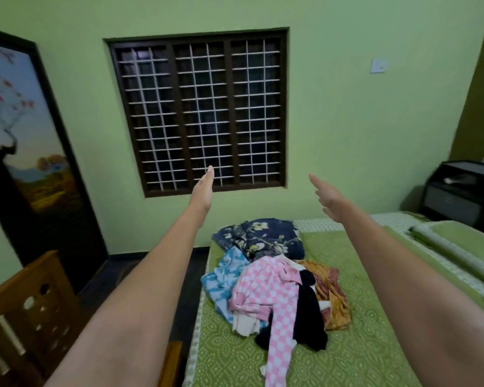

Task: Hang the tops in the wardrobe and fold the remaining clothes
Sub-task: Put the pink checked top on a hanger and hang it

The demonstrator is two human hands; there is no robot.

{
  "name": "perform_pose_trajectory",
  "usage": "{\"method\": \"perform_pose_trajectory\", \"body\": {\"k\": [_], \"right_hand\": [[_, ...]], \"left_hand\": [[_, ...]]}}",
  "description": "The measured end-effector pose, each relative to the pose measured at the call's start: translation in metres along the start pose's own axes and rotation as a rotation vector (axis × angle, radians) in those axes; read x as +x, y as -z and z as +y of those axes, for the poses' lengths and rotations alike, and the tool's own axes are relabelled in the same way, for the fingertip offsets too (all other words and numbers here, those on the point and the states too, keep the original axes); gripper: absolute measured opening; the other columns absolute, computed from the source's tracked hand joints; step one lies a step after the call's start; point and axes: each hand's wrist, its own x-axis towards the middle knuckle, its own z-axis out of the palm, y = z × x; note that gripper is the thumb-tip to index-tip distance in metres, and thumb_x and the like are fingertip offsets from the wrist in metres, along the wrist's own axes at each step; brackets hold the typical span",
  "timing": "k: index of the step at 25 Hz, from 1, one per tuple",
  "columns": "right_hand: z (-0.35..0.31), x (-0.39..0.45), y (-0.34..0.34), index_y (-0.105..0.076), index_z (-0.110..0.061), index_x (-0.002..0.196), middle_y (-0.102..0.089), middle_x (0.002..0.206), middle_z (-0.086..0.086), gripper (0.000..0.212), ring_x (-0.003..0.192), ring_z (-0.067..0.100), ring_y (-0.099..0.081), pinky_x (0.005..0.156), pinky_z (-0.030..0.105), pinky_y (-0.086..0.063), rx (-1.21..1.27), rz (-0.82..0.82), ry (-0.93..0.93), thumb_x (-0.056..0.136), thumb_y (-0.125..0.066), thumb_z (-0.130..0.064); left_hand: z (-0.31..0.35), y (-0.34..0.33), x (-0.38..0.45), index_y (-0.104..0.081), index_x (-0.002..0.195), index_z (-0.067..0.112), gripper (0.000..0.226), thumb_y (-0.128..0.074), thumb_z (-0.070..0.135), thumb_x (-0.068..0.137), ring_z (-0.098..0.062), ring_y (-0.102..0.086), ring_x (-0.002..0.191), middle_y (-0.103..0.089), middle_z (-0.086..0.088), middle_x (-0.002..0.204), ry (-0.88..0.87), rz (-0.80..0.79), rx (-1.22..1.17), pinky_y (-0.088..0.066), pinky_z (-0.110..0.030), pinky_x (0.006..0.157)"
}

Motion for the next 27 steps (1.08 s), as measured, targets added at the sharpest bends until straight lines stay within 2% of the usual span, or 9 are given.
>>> {"method": "perform_pose_trajectory", "body": {"k": [4,7,11,16,19,22,24,26,27], "right_hand": [[0.047,0.048,0.004,-0.018,-0.018,0.152,-0.019,0.158,0.009,0.077,0.144,0.031,-0.019,0.114,0.05,-0.017,-0.045,0.0,-0.117,0.093,-0.032,-0.064],[0.087,0.099,0.004,-0.022,-0.017,0.151,-0.034,0.151,0.011,0.079,0.14,0.036,-0.028,0.112,0.053,-0.021,-0.104,-0.074,-0.222,0.091,-0.029,-0.069],[0.137,0.191,0.0,-0.034,-0.007,0.144,-0.055,0.13,0.013,0.067,0.126,0.033,-0.048,0.1,0.042,-0.035,-0.067,-0.102,-0.294,0.099,-0.027,-0.056],[0.238,0.282,-0.028,-0.038,-0.007,0.141,-0.058,0.125,0.015,0.055,0.11,0.028,-0.054,0.094,0.038,-0.036,-0.081,-0.15,-0.5,0.102,-0.032,-0.045],[0.325,0.316,-0.049,-0.041,-0.006,0.139,-0.059,0.123,0.014,0.05,0.106,0.029,-0.056,0.096,0.044,-0.042,-0.122,-0.163,-0.675,0.101,-0.041,-0.038],[0.398,0.336,-0.07,-0.041,-0.004,0.138,-0.055,0.129,0.016,0.046,0.112,0.031,-0.056,0.097,0.044,-0.044,-0.148,-0.148,-0.811,0.101,-0.045,-0.031],[0.445,0.358,-0.086,-0.047,0.0,0.133,-0.058,0.124,0.019,0.042,0.112,0.034,-0.057,0.097,0.044,-0.047,-0.188,-0.092,-0.843,0.101,-0.047,-0.027],[0.488,0.38,-0.101,-0.058,0.001,0.119,-0.063,0.101,0.019,0.034,0.092,0.032,-0.061,0.086,0.046,-0.051,-0.304,-0.057,-0.822,0.1,-0.048,-0.026],[0.505,0.39,-0.108,-0.061,-0.001,0.108,-0.059,0.084,0.015,0.029,0.076,0.027,-0.058,0.072,0.043,-0.052,-0.377,-0.038,-0.797,0.099,-0.048,-0.026]], "left_hand": [[-0.049,-0.041,0.044,-0.021,0.151,0.024,0.065,-0.025,0.06,0.097,-0.022,-0.022,0.144,-0.021,0.001,0.158,0.054,-0.039,0.05,-0.021,-0.041,0.117],[-0.098,-0.063,0.088,-0.022,0.151,0.02,0.069,-0.026,0.061,0.096,-0.024,-0.023,0.143,-0.02,-0.003,0.158,0.134,-0.028,0.101,-0.022,-0.047,0.117],[-0.154,-0.09,0.167,-0.025,0.15,0.016,0.07,-0.029,0.061,0.096,-0.028,-0.029,0.141,-0.023,-0.006,0.157,0.28,0.074,0.142,-0.028,-0.049,0.114],[-0.255,-0.133,0.233,-0.049,0.133,0.007,0.047,-0.039,0.04,0.101,-0.032,-0.051,0.121,-0.051,-0.016,0.135,0.381,0.006,0.331,-0.042,-0.041,0.099],[-0.345,-0.155,0.249,-0.057,0.125,0.005,0.036,-0.047,0.029,0.099,-0.029,-0.053,0.117,-0.055,-0.014,0.132,0.482,-0.095,0.477,-0.041,-0.03,0.091],[-0.434,-0.166,0.26,-0.051,0.134,0.009,0.041,-0.05,0.03,0.098,-0.021,-0.057,0.107,-0.044,-0.01,0.144,0.572,-0.214,0.612,-0.038,-0.024,0.086],[-0.493,-0.17,0.271,-0.039,0.142,0.013,0.05,-0.049,0.033,0.098,-0.028,-0.044,0.127,-0.029,-0.009,0.154,0.6,-0.312,0.75,-0.038,-0.031,0.1],[-0.543,-0.173,0.277,-0.024,0.15,0.02,0.06,-0.049,0.035,0.097,-0.032,-0.02,0.143,-0.003,-0.004,0.161,0.571,-0.449,0.916,-0.029,-0.045,0.112],[-0.564,-0.174,0.28,-0.018,0.151,0.023,0.063,-0.049,0.035,0.098,-0.031,-0.011,0.145,0.007,-0.001,0.161,0.549,-0.507,0.979,-0.025,-0.048,0.114]]}}
